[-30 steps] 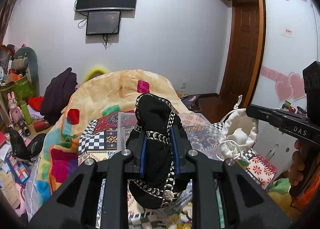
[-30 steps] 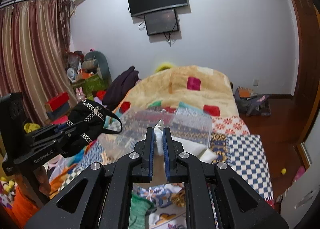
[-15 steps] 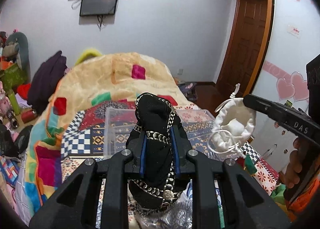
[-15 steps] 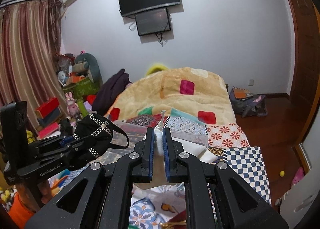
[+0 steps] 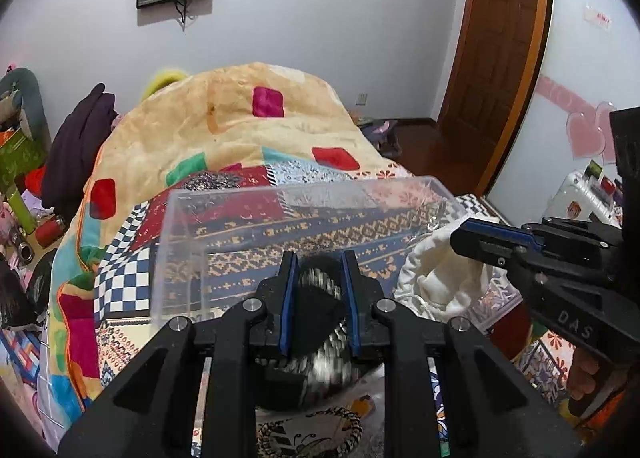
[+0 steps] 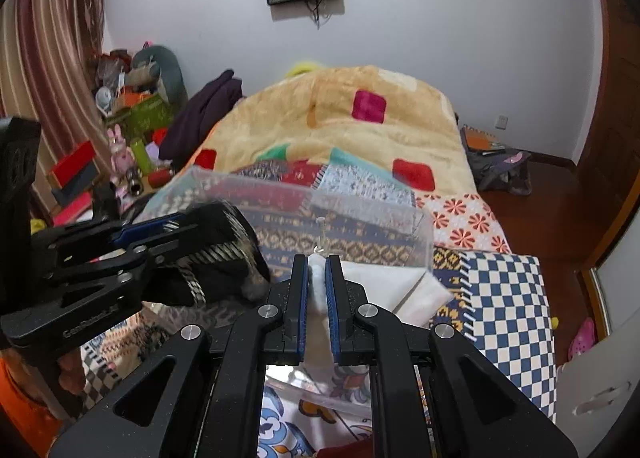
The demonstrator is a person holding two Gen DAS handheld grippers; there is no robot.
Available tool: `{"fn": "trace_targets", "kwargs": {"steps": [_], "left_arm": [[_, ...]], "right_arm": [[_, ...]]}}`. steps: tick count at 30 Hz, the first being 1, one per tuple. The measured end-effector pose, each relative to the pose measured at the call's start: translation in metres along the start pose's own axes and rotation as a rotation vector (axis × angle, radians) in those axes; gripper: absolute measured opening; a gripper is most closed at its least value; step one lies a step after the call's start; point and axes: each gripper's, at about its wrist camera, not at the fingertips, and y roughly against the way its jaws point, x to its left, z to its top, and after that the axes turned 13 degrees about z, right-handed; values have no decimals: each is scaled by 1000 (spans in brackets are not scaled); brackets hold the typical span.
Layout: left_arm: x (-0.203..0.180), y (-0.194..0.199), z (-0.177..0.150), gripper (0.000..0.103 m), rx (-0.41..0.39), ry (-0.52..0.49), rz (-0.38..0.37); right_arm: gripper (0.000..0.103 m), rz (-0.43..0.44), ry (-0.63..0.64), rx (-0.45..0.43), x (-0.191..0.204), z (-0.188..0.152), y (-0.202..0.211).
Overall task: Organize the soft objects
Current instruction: 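Open the left tool over the box while the right tool drops the white pouch inside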
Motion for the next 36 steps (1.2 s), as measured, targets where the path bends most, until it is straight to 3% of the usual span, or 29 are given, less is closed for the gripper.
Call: {"fn": "trace_targets", "kwargs": {"steps": [7, 9, 10, 12, 14, 18, 20, 23, 28, 36], "left_arm": [[-2, -2, -1, 23, 7, -13, 13], [0, 2, 0, 30, 3, -9, 8], [1, 5, -1, 39, -3, -5, 9], [2, 15, 0, 51, -27, 2, 16], [3, 25, 0, 62, -55, 4, 18], [6, 52, -1, 75, -114, 10, 22], [8, 64, -2, 85, -136, 20, 24], [12, 77, -6, 99, -159, 36, 39], [12, 88, -25, 100, -158, 11, 57], [3, 75, -63, 100, -67, -14, 31]], "right_arm": [[8, 20, 0, 35, -1, -2, 1], [9, 27, 4, 35, 0, -1, 4], [13, 28, 5, 34, 0, -1, 6], [23, 32, 5, 22, 0, -2, 13], [40, 26, 11, -3, 1, -2, 22], [60, 6, 31, -58, 4, -3, 44], [76, -4, 33, -90, 5, -4, 56], [88, -10, 30, -133, 6, -8, 72], [95, -7, 26, -121, 7, -20, 79], [96, -21, 6, -26, 3, -59, 63]]}}
